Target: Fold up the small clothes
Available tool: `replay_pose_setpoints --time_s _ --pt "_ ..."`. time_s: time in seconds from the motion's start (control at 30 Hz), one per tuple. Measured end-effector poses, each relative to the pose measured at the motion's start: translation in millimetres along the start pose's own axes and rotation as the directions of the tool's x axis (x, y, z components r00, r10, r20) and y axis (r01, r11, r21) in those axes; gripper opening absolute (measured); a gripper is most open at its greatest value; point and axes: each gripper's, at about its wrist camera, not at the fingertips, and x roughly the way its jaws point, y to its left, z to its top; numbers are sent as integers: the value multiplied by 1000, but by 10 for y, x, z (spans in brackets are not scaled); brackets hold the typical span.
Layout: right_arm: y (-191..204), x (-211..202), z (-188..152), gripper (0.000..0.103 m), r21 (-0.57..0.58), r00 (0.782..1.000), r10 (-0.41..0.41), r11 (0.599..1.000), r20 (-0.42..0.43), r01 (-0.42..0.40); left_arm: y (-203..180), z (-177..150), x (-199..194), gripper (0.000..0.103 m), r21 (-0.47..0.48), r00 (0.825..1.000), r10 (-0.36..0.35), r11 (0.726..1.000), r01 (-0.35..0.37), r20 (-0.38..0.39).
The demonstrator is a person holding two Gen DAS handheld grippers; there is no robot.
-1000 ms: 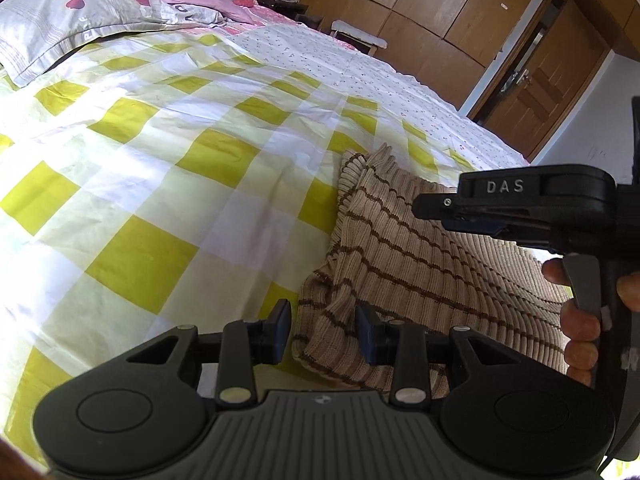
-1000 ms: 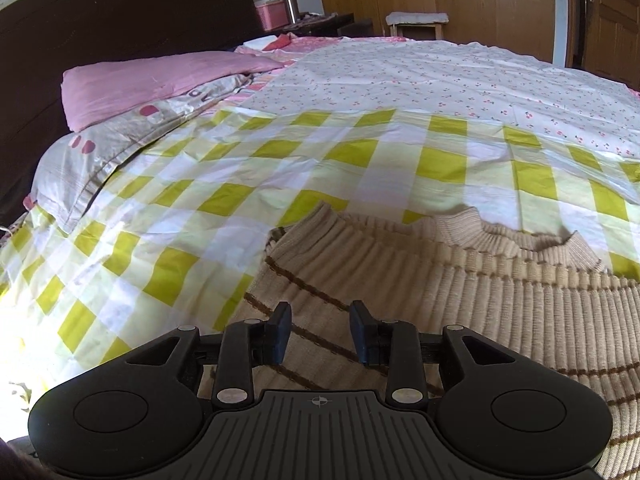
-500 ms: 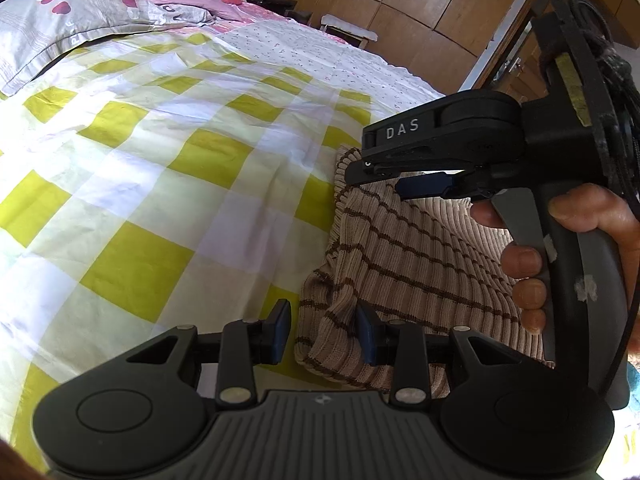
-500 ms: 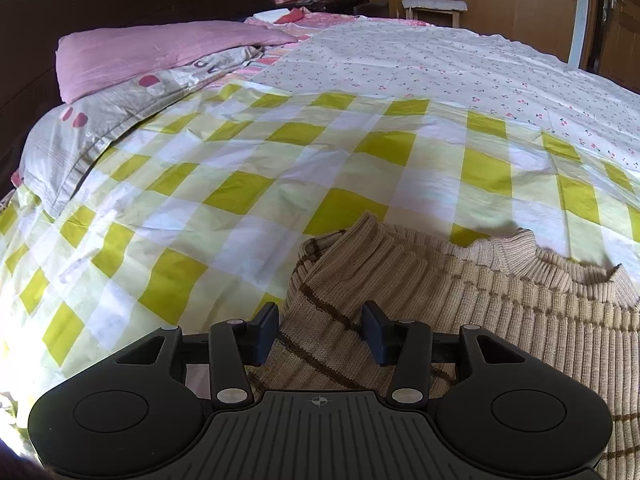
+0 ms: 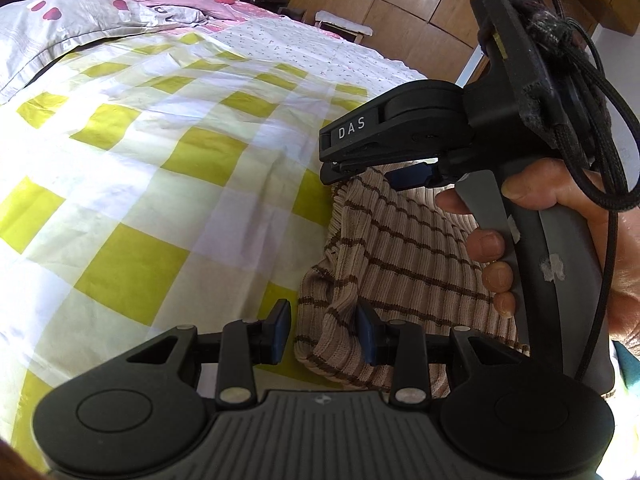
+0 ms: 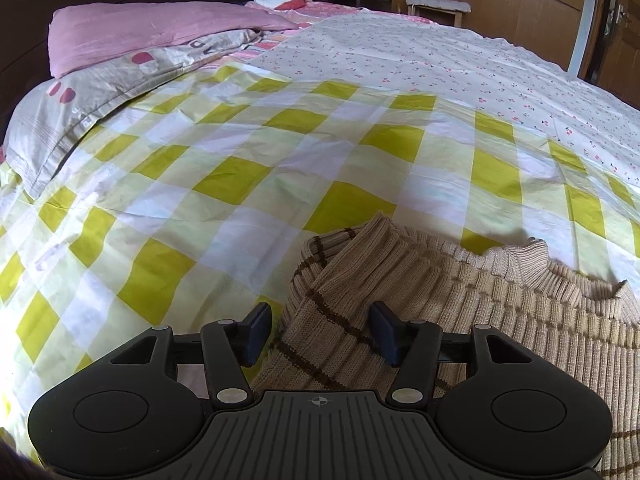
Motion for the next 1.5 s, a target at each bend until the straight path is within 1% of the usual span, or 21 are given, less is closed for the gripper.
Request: replay_pose_setpoints --time_s 0.27,0.6,0.77,0.83,1.07,1.2,1.33,1.5 --pt "101 54 1 60 -55 999 -34 998 -6 34 -13 -11 -8 42 8 1000 2 1000 -2 2" --pt "186 145 30 60 -129 997 -78 989 -14 76 -4 -12 -5 43 9 1000 -16 1000 16 3" --pt "210 169 26 58 -152 995 -95 984 -6 93 -17 -19 7 47 20 1000 -23 1000 23 6" --pt "217 173 25 56 -164 995 -103 981 -3 101 -20 -30 12 48 25 1000 -25 999 24 10" --pt "181 160 44 37 -189 993 -120 975 -7 116 -7 -80 7 50 26 999 -36 999 36 30" --pt "144 128 53 27 -180 994 -107 978 -7 104 -4 -91 1 50 20 998 -48 999 47 43" --pt "115 109 58 23 -163 996 -94 982 -6 92 31 -107 17 50 8 997 -54 999 54 47" --pt "75 72 45 19 -145 997 -76 987 0 75 30 -132 16 54 14 997 -56 998 55 53"
